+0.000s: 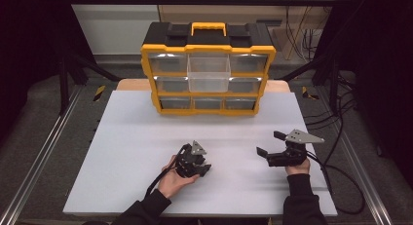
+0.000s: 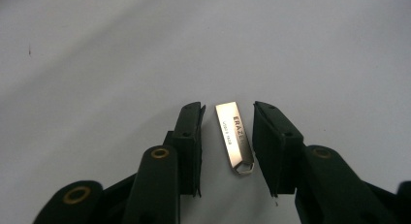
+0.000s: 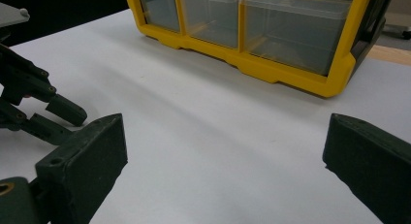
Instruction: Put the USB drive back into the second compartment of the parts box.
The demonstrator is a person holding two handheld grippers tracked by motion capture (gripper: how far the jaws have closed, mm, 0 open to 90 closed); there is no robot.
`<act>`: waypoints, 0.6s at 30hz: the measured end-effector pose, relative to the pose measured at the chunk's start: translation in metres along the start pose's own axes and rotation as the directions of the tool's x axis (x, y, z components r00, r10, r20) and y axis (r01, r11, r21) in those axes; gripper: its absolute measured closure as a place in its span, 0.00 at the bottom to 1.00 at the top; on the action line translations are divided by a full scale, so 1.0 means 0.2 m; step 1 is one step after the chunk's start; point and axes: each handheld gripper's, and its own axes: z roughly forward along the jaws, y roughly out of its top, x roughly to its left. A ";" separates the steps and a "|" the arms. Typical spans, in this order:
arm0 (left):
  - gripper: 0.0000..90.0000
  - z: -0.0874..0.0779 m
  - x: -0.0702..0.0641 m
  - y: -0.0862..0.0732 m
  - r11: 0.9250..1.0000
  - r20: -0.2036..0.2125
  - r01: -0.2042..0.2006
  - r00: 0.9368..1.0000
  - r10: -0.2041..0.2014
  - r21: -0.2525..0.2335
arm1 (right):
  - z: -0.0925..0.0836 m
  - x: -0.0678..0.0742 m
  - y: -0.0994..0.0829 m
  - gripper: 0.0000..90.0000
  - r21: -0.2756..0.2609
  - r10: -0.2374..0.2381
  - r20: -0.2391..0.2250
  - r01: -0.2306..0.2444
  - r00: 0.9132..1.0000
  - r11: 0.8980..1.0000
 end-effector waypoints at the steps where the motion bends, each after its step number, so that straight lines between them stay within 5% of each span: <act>1: 0.72 0.00 0.00 0.00 1.000 0.000 0.000 1.000 0.000 0.000 | 0.00 0.00 0.00 0.03 0.000 0.000 -0.001 0.000 1.000 1.000; 18: 0.84 0.00 -0.01 0.00 1.000 -0.007 0.003 1.000 -0.003 0.001 | 0.00 0.00 0.00 0.03 0.001 0.001 -0.001 -0.001 1.000 1.000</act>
